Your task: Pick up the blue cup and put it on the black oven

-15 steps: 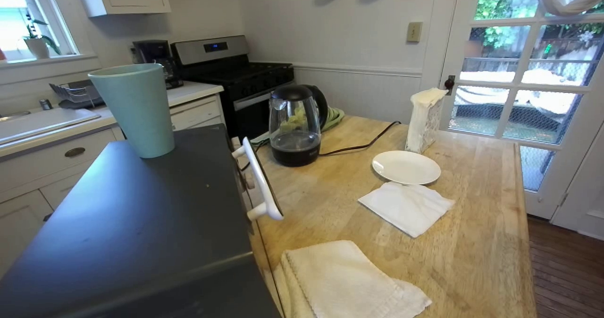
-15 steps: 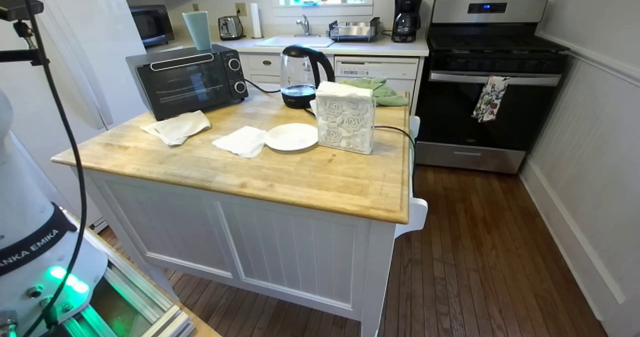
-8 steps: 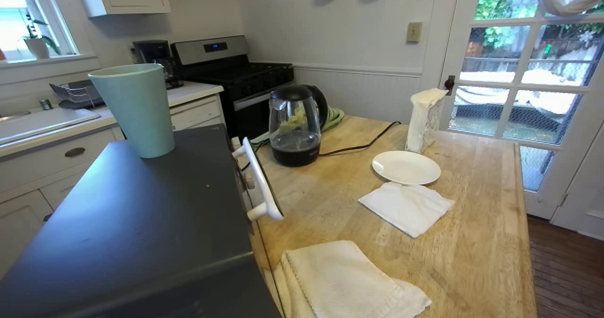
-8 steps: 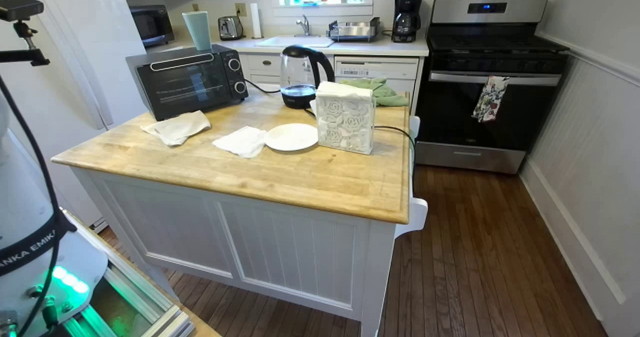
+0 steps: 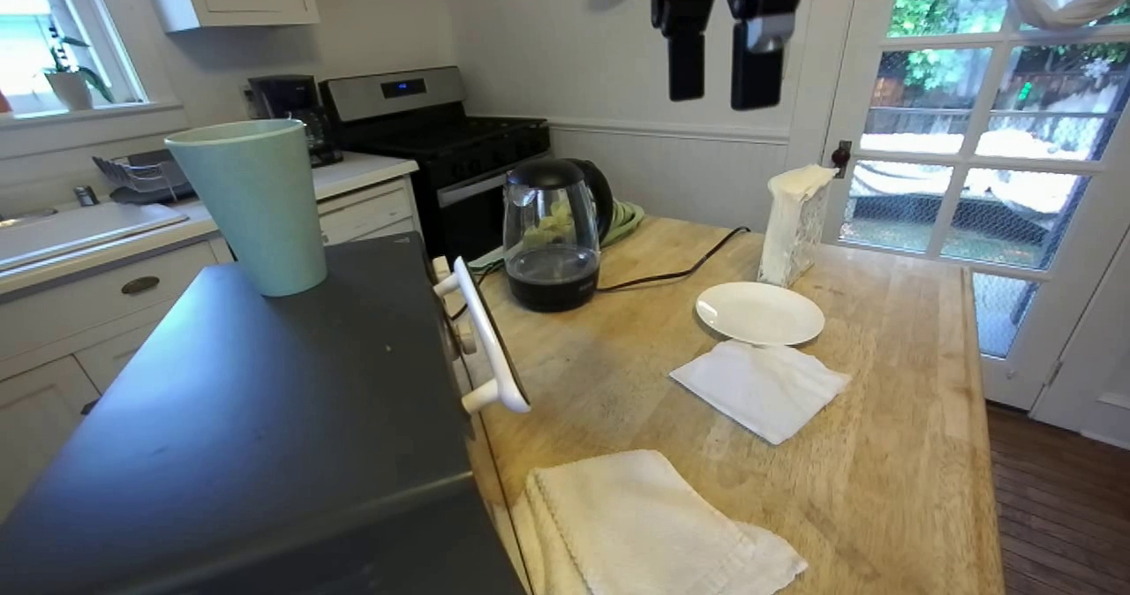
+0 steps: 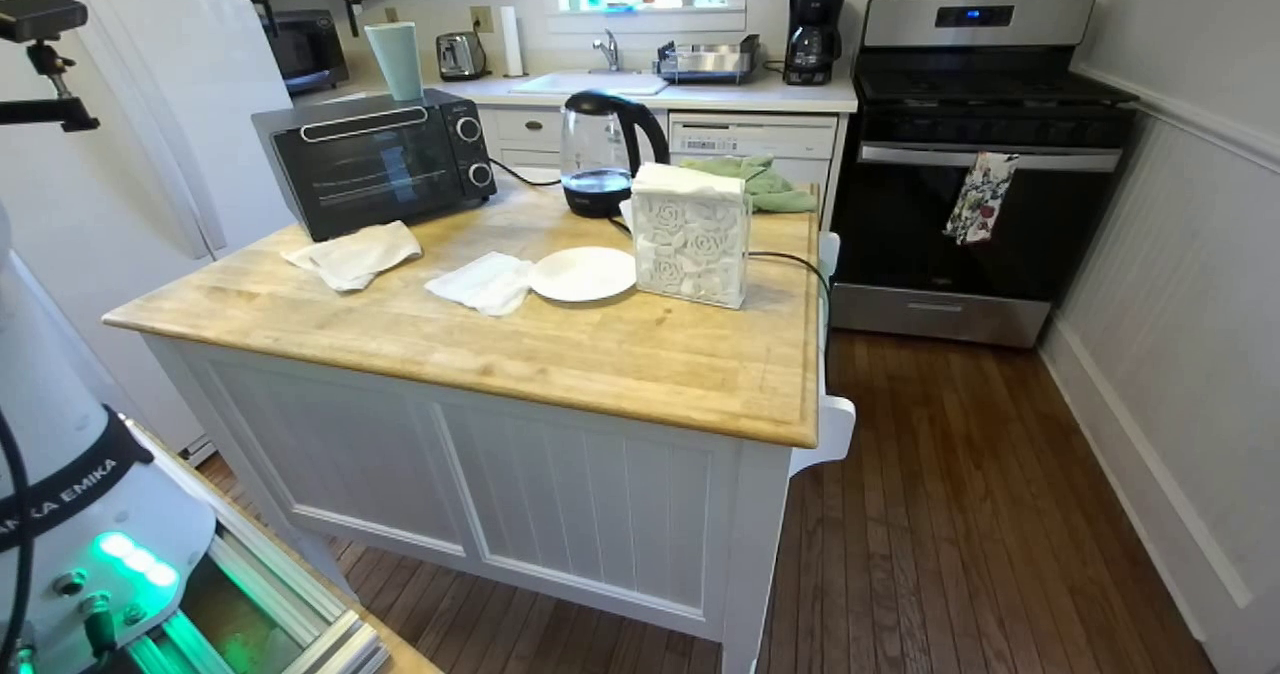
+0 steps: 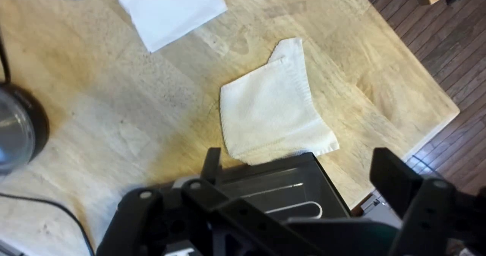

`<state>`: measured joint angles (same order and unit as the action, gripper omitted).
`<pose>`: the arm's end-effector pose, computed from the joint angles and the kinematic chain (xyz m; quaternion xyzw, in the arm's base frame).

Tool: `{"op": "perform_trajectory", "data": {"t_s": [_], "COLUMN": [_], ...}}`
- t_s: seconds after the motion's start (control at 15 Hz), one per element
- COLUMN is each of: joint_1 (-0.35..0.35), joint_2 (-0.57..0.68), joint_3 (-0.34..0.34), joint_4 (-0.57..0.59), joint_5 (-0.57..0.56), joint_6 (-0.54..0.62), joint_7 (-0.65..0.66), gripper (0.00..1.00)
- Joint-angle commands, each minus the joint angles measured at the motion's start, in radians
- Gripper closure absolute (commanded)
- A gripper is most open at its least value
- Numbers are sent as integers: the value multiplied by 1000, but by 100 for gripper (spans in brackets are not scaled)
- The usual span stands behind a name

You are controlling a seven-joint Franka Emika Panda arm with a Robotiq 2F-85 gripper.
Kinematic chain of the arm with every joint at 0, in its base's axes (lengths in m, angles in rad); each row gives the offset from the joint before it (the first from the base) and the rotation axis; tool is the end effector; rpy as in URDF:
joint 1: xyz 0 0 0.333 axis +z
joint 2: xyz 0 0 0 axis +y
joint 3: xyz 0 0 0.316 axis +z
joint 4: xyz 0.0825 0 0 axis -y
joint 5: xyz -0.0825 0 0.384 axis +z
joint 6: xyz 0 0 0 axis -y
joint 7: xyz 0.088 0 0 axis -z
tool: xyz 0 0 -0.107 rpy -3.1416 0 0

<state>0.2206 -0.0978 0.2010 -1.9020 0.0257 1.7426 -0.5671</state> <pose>0.4772 0.2203 0.5337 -0.8814 -0.4712 0.0314 0.0052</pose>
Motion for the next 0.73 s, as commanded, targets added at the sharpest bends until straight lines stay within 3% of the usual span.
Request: {"op": "perform_trajectory", "data": {"t_s": [0.0,0.13,0.2,0.4,0.67], "joint_1": [-16,-23,-8,-15,-14], "joint_2": [-129,-159,-81,-113,-128], "joint_3": [-26,-41,-32,-44,-45], "joint_4": [-248,-358,-216,-319,-327], "joint_5": [56,70,31,40,44], "joint_6": [111,164,88,140,141], "joint_7": [132,197,140,176,185], "gripper": [0,0,0,0,0]}}
